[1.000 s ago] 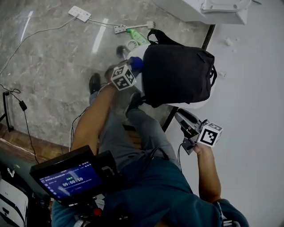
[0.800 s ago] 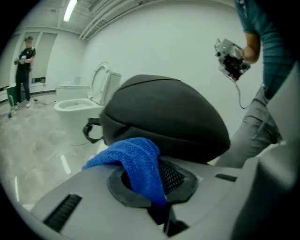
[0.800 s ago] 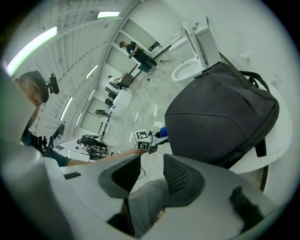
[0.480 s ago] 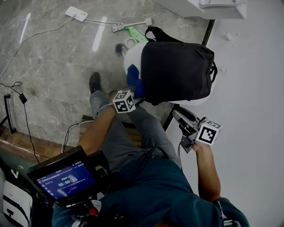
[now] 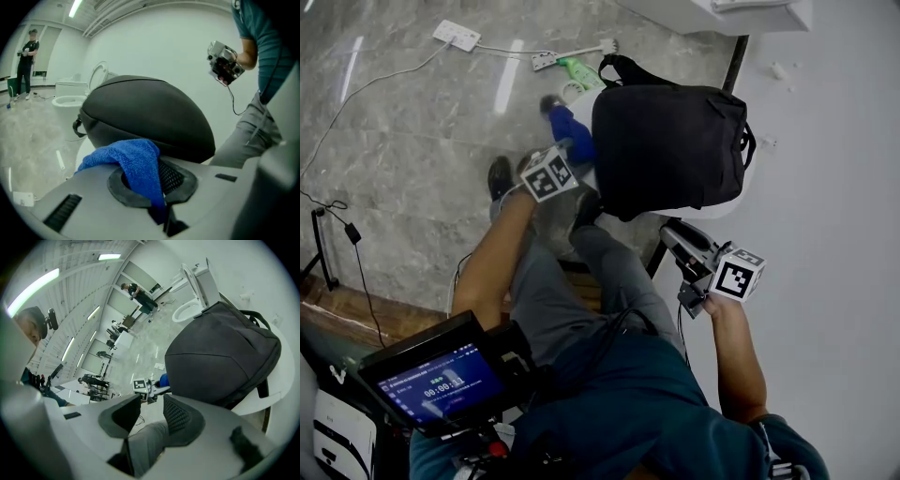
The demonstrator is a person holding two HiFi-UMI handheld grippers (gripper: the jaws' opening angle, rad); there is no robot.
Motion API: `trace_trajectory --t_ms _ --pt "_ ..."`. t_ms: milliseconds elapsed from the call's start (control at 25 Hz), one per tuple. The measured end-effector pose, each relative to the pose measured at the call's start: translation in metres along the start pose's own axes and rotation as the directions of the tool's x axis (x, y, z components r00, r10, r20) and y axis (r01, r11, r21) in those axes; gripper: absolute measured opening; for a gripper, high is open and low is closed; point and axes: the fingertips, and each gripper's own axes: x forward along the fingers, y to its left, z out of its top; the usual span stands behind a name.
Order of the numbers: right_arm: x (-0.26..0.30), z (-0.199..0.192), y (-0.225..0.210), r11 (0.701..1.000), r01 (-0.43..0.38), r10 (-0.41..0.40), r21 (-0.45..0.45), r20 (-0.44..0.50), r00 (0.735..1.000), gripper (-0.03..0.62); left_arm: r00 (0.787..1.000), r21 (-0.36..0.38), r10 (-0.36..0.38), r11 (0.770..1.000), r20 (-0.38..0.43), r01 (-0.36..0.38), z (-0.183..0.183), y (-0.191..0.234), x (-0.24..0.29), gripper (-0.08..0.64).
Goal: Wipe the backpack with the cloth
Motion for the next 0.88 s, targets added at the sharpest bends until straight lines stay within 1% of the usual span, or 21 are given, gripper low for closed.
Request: trace_trajectory --t_ms 80,120,160,200,240,280,320,360,400,440,480,520,560,600,640,720,760,800,840,880 --pt "0.005 -0.004 -0.005 1.0 0.011 -0.011 -0.029 -0.009 1.0 0.147 0.997 0.007 -0.074 0.997 0.003 0.074 -0.012 -0.045 0.004 0.037" --pt "0.009 -0.007 -0.007 0.996 0.016 -0.018 -0.084 -0.027 0.999 0.147 0.993 -0.002 -0.114 0.993 0.015 0.114 -0.014 -0.068 0.002 0.037" --pt "0.015 -0.01 -0.005 0.983 0.012 -0.022 -0.182 -0.055 0.998 0.147 0.988 -0.036 -0.145 0.988 0.055 0.147 -0.01 -0.088 -0.006 0.037" --pt "0.022 -0.013 0.002 0.947 -0.01 -0.019 -0.321 -0.09 0.996 0.147 0.977 -0.093 -0.172 0.979 0.123 0.184 0.0 -0.104 -0.019 0.037" --pt "0.029 -0.015 0.013 0.876 -0.053 -0.009 -0.48 -0.126 0.992 0.147 0.955 -0.157 -0.206 0.958 0.212 0.241 0.016 -0.116 -0.036 0.037" --pt "0.035 -0.015 0.027 0.769 -0.108 0.006 -0.63 -0.163 0.987 0.149 0.917 -0.202 -0.26 0.923 0.303 0.328 0.036 -0.127 -0.056 0.037" --pt "0.041 -0.016 0.041 0.639 -0.17 0.023 -0.75 -0.202 0.979 0.147 0.861 -0.212 -0.337 0.875 0.381 0.436 0.058 -0.138 -0.077 0.037" --pt "0.045 -0.019 0.052 0.5 -0.231 0.036 -0.834 -0.246 0.968 0.149 0.794 -0.186 -0.43 0.818 0.431 0.544 0.078 -0.149 -0.1 0.037" --pt "0.048 -0.026 0.059 0.362 -0.29 0.038 -0.886 -0.296 0.954 0.149 0.723 -0.14 -0.526 0.757 0.448 0.638 0.096 -0.161 -0.124 0.038" --pt "0.05 -0.034 0.065 0.229 -0.345 0.027 -0.91 -0.348 0.937 0.149 0.656 -0.087 -0.616 0.696 0.437 0.712 0.111 -0.173 -0.148 0.038" --pt "0.051 -0.043 0.071 0.114 -0.393 0.013 -0.912 -0.395 0.919 0.149 0.594 -0.035 -0.695 0.637 0.406 0.77 0.123 -0.183 -0.171 0.037" --pt "0.049 -0.049 0.081 0.028 -0.43 0.012 -0.902 -0.43 0.903 0.149 0.535 0.014 -0.761 0.58 0.368 0.815 0.136 -0.191 -0.193 0.038" --pt "0.045 -0.054 0.095 -0.025 -0.452 0.033 -0.892 -0.453 0.891 0.185 0.478 0.054 -0.815 0.521 0.327 0.852 0.149 -0.199 -0.214 0.038" --pt "0.04 -0.056 0.112 -0.052 -0.458 0.073 -0.888 -0.46 0.885 0.226 0.422 0.08 -0.86 0.461 0.289 0.884 0.162 -0.205 -0.233 0.038" --pt "0.036 -0.055 0.129 -0.067 -0.447 0.118 -0.892 -0.452 0.884 0.262 0.366 0.091 -0.896 0.399 0.252 0.913 0.174 -0.211 -0.249 0.038" --pt "0.034 -0.05 0.156 -0.086 -0.382 0.19 -0.92 -0.391 0.9 0.345 0.258 0.084 -0.947 0.278 0.189 0.957 0.194 -0.22 -0.273 0.038" --pt "0.036 -0.045 0.165 -0.089 -0.334 0.219 -0.938 -0.346 0.912 0.369 0.208 0.069 -0.964 0.222 0.168 0.973 0.201 -0.224 -0.282 0.038" --pt "0.037 -0.041 0.173 -0.085 -0.287 0.244 -0.954 -0.299 0.923 0.394 0.165 0.049 -0.974 0.174 0.153 0.983 0.209 -0.228 -0.287 0.038" --pt "0.038 -0.037 0.179 -0.072 -0.246 0.266 -0.967 -0.256 0.929 0.4 0.132 0.028 -0.981 0.137 0.14 0.99 0.215 -0.232 -0.289 0.038" --pt "0.038 -0.033 0.183 -0.052 -0.214 0.283 -0.975 -0.22 0.934 0.4 0.109 0.01 -0.986 0.112 0.128 0.994 0.221 -0.236 -0.289 0.038"
